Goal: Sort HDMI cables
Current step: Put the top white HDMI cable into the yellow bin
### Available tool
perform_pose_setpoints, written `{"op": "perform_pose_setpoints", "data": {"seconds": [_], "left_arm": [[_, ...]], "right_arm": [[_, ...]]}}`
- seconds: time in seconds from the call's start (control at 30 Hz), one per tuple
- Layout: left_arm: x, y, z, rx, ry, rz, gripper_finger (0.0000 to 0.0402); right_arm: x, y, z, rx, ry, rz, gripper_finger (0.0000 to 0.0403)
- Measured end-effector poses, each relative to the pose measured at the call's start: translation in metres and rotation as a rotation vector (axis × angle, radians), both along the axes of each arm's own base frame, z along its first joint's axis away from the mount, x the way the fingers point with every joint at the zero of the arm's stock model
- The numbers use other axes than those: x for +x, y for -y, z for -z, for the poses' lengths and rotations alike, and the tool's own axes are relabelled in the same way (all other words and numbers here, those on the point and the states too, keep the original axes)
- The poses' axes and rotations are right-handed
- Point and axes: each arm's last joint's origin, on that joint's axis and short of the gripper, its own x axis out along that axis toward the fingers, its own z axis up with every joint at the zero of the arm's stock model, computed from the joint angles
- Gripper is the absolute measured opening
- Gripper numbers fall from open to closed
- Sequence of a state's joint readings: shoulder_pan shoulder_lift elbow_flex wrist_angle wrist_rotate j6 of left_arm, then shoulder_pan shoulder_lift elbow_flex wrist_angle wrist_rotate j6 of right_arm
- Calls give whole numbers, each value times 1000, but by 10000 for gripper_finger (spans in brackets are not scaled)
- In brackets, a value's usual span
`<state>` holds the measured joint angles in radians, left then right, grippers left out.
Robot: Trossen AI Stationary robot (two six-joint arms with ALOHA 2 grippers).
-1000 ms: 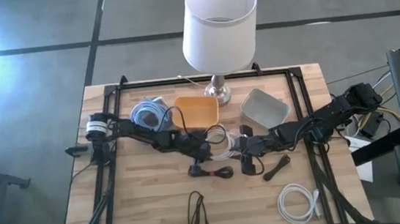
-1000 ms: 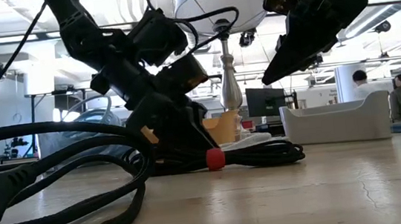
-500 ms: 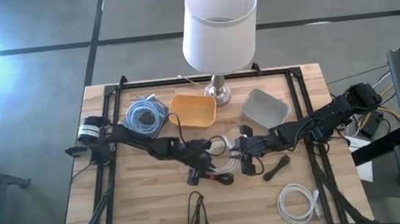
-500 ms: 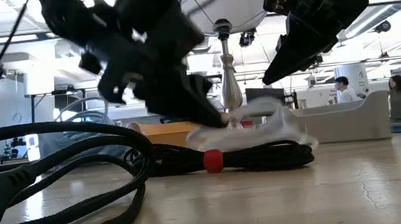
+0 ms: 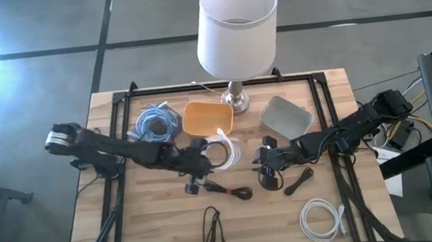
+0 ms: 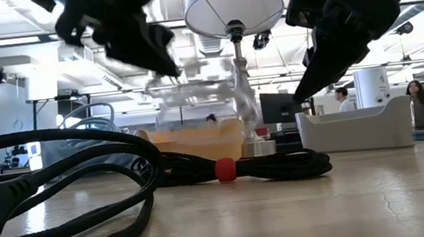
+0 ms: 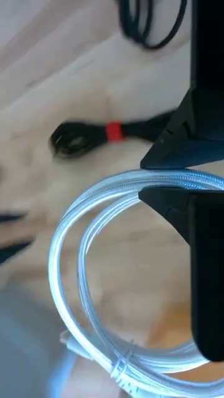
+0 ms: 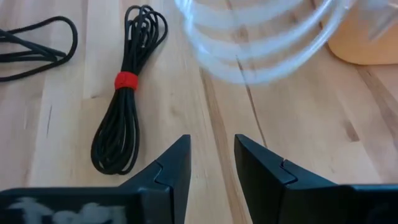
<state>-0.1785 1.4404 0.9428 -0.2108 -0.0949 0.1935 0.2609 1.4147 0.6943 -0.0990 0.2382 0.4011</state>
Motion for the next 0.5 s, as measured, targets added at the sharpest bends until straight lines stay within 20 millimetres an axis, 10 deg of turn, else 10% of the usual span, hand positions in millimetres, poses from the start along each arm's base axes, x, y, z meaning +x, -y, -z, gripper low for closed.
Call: {"op": "perform_pose_setpoints", "data": {"seconds": [0.23, 0.5], "left_arm": [[-25, -11, -38, 221, 132, -169, 36], [-20, -41, -19, 333, 13, -303, 40]], "right_arm": [[-1, 0, 1, 1, 1, 0, 119], [0, 0, 1, 1, 3, -1, 110]]}}
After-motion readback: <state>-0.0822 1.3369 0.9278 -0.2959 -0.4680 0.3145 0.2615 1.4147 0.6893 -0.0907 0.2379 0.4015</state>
